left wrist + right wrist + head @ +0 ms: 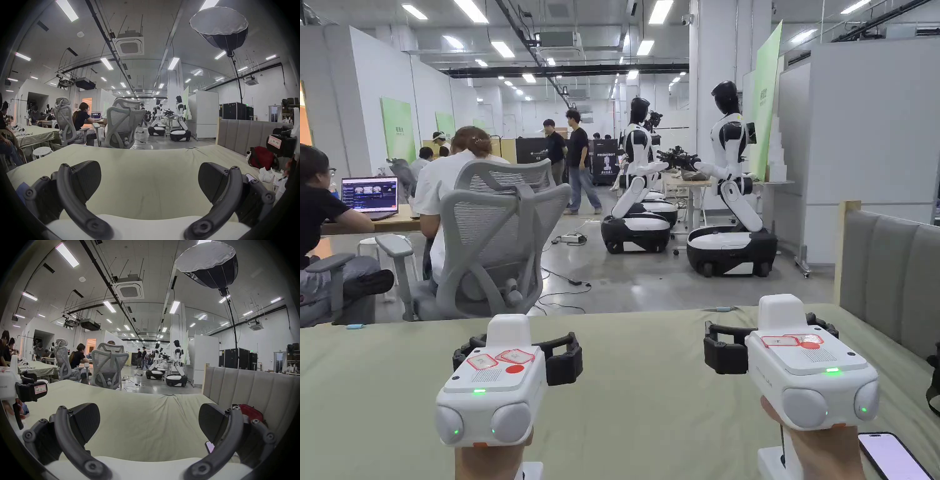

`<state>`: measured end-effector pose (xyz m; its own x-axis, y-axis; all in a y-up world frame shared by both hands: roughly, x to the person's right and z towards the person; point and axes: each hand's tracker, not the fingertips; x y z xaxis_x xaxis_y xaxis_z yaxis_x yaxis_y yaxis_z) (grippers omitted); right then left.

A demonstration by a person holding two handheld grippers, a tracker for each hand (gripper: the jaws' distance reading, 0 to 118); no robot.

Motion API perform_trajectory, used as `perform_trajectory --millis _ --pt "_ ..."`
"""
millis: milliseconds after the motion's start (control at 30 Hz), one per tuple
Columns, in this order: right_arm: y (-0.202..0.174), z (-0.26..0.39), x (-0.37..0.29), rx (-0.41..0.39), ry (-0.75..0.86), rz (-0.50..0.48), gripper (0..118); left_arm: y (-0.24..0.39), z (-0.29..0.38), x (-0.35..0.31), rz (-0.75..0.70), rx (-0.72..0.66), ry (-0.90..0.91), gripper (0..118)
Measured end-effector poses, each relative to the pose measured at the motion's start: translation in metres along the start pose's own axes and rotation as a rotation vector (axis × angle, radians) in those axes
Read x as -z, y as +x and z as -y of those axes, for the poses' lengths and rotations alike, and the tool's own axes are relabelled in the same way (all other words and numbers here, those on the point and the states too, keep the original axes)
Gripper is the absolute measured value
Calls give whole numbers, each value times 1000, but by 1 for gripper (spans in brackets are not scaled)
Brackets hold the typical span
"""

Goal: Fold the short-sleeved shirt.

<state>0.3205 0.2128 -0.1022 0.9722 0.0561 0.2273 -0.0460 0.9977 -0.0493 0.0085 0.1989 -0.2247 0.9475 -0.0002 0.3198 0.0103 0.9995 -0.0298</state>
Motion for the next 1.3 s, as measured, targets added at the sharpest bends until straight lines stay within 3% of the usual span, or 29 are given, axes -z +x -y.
perform_trajectory --millis 700,800,967,1100,1300 --pt "0 7 2 6 -11 10 118 -3 1 0 -8 4 5 118" --pt "2 6 3 26 -1 -70 118 -2 2 1 -15 14 3 118" --pt "1 0 8 90 -92 -66 118 0 3 3 0 25 -13 118" --pt "-5 -2 4 47 -72 -41 118 2 4 2 8 37 -15 118" --pt "-9 -6 1 75 -118 -49 118 4 3 4 11 35 -23 118"
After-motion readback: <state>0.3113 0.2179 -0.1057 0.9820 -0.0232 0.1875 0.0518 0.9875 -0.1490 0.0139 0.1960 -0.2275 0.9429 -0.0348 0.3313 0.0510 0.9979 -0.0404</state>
